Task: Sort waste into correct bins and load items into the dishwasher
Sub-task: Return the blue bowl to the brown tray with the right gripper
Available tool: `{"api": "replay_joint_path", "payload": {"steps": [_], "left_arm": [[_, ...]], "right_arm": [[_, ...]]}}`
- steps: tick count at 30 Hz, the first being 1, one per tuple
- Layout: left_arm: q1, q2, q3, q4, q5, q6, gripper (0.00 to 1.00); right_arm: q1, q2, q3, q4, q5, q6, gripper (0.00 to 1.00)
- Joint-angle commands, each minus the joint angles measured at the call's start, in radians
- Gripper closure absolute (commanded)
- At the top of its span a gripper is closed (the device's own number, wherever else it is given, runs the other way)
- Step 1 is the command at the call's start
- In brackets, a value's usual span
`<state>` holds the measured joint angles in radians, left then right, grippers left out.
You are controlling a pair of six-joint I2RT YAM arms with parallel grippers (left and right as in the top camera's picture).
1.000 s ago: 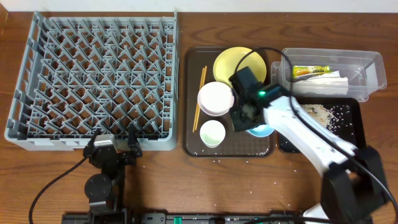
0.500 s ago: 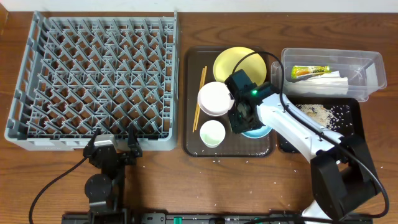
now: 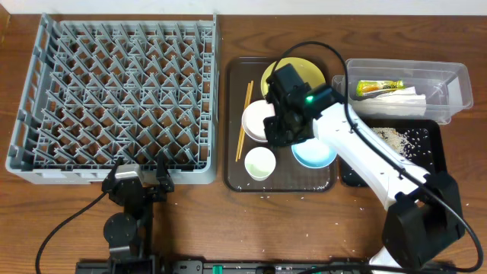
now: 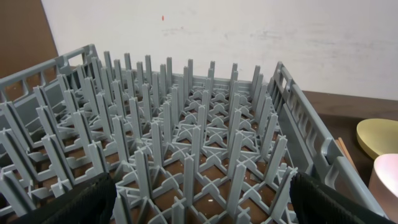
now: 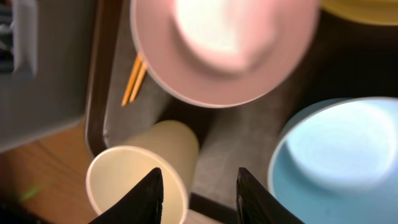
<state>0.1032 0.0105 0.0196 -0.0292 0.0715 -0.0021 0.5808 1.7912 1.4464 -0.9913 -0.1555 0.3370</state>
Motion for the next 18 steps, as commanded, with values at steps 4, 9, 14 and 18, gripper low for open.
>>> {"api": "replay_joint_path", "payload": {"steps": [4,9,14,18], "left_arm": [[0.004,-0.005,-0.016,-0.037,0.014,0.006,0.1],[0.004,-0.005,-0.016,-0.037,0.014,0.006,0.1],[0.004,-0.005,-0.016,-0.037,0.014,0.006,0.09],[0.004,-0.005,-0.016,-0.037,0.014,0.006,0.09]], "right_arm": [[0.072,-0.01,-0.035,0.009,0.018,0.023,0.6],[0.088,0.007,-0.061,0.011,0.05,0.044,0.61],[0.088,0.019,-0.061,0.013,0.05,0.044,0.62],[0.088,0.038,-0.061,0.012,0.054,0.044,0.63]]}}
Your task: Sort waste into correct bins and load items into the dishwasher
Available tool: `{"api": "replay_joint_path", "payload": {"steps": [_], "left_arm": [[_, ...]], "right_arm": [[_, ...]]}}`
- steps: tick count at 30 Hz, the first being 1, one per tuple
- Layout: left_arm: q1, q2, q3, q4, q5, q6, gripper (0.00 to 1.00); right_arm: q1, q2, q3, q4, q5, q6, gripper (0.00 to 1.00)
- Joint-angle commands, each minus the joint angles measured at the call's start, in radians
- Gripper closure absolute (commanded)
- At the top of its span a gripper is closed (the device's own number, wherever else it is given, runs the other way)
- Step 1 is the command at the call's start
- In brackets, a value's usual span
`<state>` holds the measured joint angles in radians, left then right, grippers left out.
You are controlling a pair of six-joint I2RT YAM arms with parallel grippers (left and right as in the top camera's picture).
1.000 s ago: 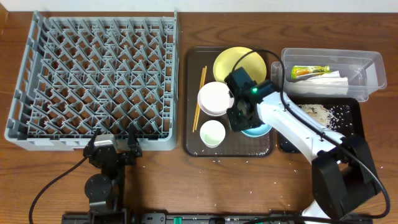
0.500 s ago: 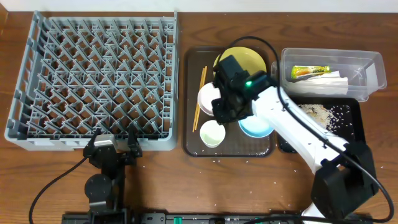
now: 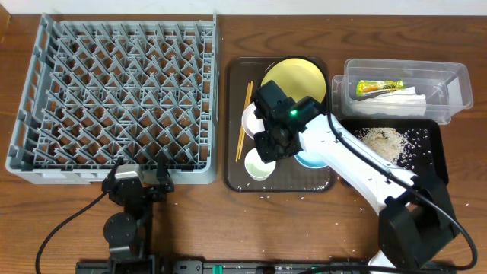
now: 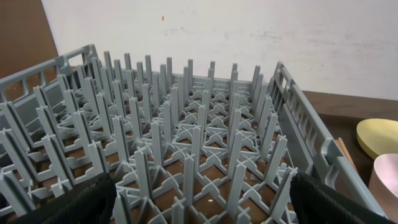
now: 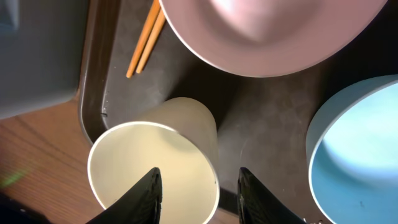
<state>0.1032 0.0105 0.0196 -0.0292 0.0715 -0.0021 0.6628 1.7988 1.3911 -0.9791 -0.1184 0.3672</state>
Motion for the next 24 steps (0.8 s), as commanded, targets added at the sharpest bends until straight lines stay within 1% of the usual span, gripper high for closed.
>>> {"api": "replay_joint_path", "payload": {"steps": [1,5,7,9,11,12,17,24], "left_arm": [[0.004,-0.005,-0.016,-0.037,0.014,0.006,0.1],[0.004,-0.005,-0.016,-0.037,0.014,0.006,0.09],[0.004,-0.005,-0.016,-0.037,0.014,0.006,0.09],[0.004,-0.005,-0.016,-0.037,0.014,0.006,0.1],[0.004,-0.005,-0.016,-0.037,0.013,0.006,0.09],[0.004,-0.005,-0.016,-0.037,0.014,0.006,0.09],[0.004,-0.005,-0.016,-0.037,0.014,0.006,0.09],[0.004,-0.005,-0.016,-0.037,0.014,0.006,0.09]], "right_arm": [[0.006,0.037,-0.006,-0.001,0.017,0.014,0.63],[0.006,0.073,-0.006,-0.011,0.016,0.014,0.65],[0.007,0.091,-0.006,-0.018,0.013,0.014,0.69],[0.009,0.108,-0.006,-0.026,0.011,0.014,0.75],[0.01,0.117,-0.006,-0.032,0.012,0.014,0.94],[0.01,0.117,-0.006,-0.034,0.012,0.014,0.99],[0.007,0.103,0.017,-0.04,0.008,0.014,0.99],[-0.063,0.003,0.17,-0.162,0.007,-0.019,0.99]]}}
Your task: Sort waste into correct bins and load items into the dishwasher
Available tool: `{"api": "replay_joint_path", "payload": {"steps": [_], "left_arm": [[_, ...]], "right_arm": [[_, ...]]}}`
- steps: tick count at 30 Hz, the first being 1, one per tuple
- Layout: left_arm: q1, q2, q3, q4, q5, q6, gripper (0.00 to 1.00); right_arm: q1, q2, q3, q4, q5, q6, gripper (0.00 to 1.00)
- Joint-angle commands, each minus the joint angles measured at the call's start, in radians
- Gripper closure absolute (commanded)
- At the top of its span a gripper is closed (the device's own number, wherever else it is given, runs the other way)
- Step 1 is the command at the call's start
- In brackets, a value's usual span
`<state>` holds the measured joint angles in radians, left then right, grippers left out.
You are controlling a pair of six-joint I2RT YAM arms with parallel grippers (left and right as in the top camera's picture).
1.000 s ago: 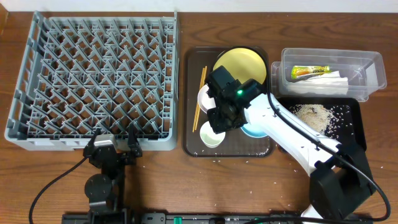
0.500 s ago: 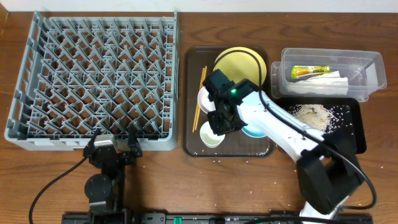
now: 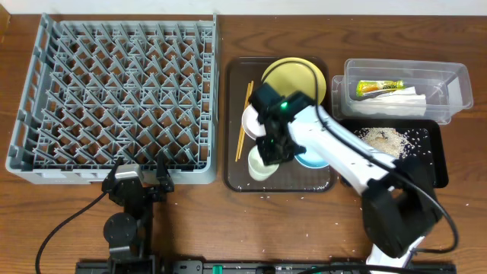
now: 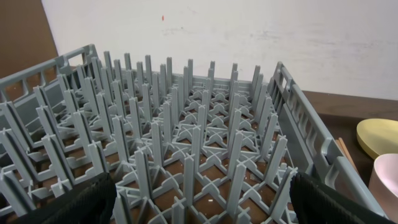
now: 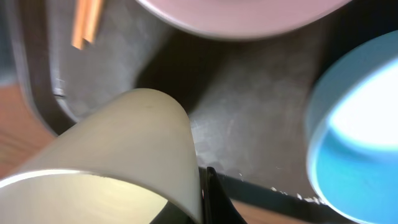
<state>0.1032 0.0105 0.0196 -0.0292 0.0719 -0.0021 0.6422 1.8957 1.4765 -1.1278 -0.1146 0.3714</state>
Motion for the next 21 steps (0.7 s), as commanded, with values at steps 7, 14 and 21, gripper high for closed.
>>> {"api": "replay_joint_path", "payload": {"steps": [7,14,21], "left_arm": [[0.004,-0.005,-0.016,-0.037,0.013,0.006,0.1],[0.004,-0.005,-0.016,0.037,0.053,-0.019,0.09],[0.004,-0.005,-0.016,0.189,0.402,-0.223,0.09]], "right_arm": [[-0.182,-0.237,0.13,0.11,-0.088,-0.039,0.99],[-0.266,-0.246,0.13,0.198,-0.191,-0.039,0.99],[-0.257,-0.241,0.13,0.21,-0.19,-0.039,0.99]]}}
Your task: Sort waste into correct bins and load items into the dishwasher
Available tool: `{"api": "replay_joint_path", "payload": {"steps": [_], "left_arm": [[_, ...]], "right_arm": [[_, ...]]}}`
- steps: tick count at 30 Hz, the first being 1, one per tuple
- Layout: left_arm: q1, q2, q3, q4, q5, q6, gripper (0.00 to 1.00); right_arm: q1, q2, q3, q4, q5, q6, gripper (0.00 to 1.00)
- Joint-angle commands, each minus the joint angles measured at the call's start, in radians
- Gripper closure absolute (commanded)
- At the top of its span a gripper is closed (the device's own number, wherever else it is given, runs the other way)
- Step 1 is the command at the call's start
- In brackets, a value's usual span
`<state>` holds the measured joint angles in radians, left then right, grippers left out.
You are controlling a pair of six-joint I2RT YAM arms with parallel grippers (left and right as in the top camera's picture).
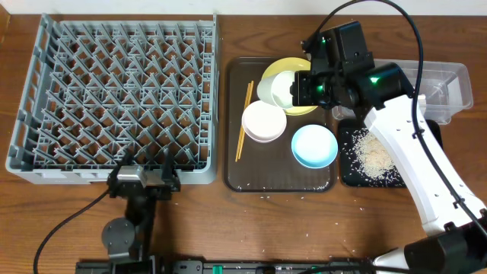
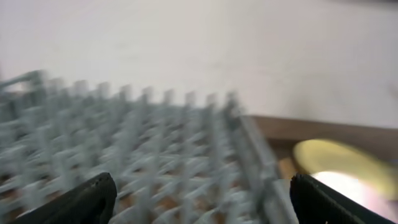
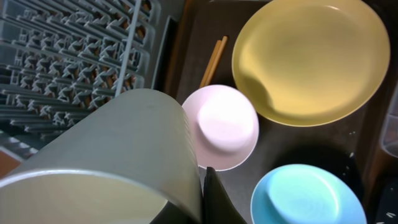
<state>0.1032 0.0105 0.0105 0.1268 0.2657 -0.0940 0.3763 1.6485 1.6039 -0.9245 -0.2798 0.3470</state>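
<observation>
My right gripper (image 3: 203, 190) is shut on the wall of a cream cup (image 3: 106, 155) and holds it high above the dark tray (image 1: 236, 179). From overhead the cup (image 1: 278, 90) hangs over the yellow plate (image 1: 304, 74). On the tray below lie a pink bowl (image 3: 224, 127), a blue bowl (image 3: 305, 196) and orange chopsticks (image 3: 213, 61). The grey dish rack (image 1: 114, 95) fills the left. My left gripper (image 1: 142, 180) is open at the rack's near edge; its wrist view is blurred, with the gripper (image 2: 202, 202) holding nothing.
A clear bin (image 1: 437, 80) with a yellow packet stands at the back right, partly hidden by my right arm. A black tray (image 1: 373, 156) with spilled rice sits in front of it. Rice grains are scattered on the brown table (image 1: 289, 221).
My right gripper has risen from the tray's front left with the cup in it, now over the yellow plate. The left wrist view has blurred and shifted right; the left arm has moved.
My right gripper was open above the cup and pink bowl. It was then lower, with its fingers astride the cup's rim. Then it was shut on the cup's wall, down at the tray. Now the cup is held high above the tray.
</observation>
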Motion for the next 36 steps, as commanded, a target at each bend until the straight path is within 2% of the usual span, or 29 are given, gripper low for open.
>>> {"api": "replay_joint_path", "payload": {"steps": [1,3,5,10,14,20,26,30,34,36], "left_arm": [[0.004,-0.005,-0.006,0.054,0.264,-0.185,0.09],[0.004,-0.005,-0.006,0.101,0.308,-0.299,0.09],[0.004,-0.005,-0.006,0.15,0.276,-0.486,0.09],[0.004,-0.005,-0.006,0.174,0.078,-0.912,0.09],[0.004,-0.005,-0.006,0.175,-0.111,-1.062,0.09],[0.004,0.004,-0.006,0.105,-0.25,-1.525,0.09],[0.004,0.05,-0.006,0.114,-0.399,-1.542,0.09],[0.004,0.127,0.009,0.145,-0.37,-1.542,0.09],[0.004,0.283,0.09,0.148,-0.282,-1.535,0.09],[0.004,0.383,0.157,0.176,-0.229,-1.469,0.1]], "right_arm": [[0.014,0.006,0.002,0.01,-0.025,-0.014,0.99],[0.024,0.006,0.002,0.018,-0.025,-0.014,0.99],[0.032,0.006,0.002,0.027,-0.025,-0.014,0.99],[0.042,0.006,0.002,0.036,-0.025,-0.014,0.99],[0.046,0.006,0.002,0.037,-0.049,-0.014,0.99],[0.046,0.006,0.002,0.066,-0.063,-0.014,0.99],[0.046,0.006,0.002,0.087,-0.073,-0.011,0.99],[0.046,0.006,0.002,0.085,-0.074,-0.011,0.99],[0.046,0.006,0.002,0.087,-0.074,-0.011,0.99],[0.046,0.006,0.002,0.089,-0.074,-0.011,0.99]]}}
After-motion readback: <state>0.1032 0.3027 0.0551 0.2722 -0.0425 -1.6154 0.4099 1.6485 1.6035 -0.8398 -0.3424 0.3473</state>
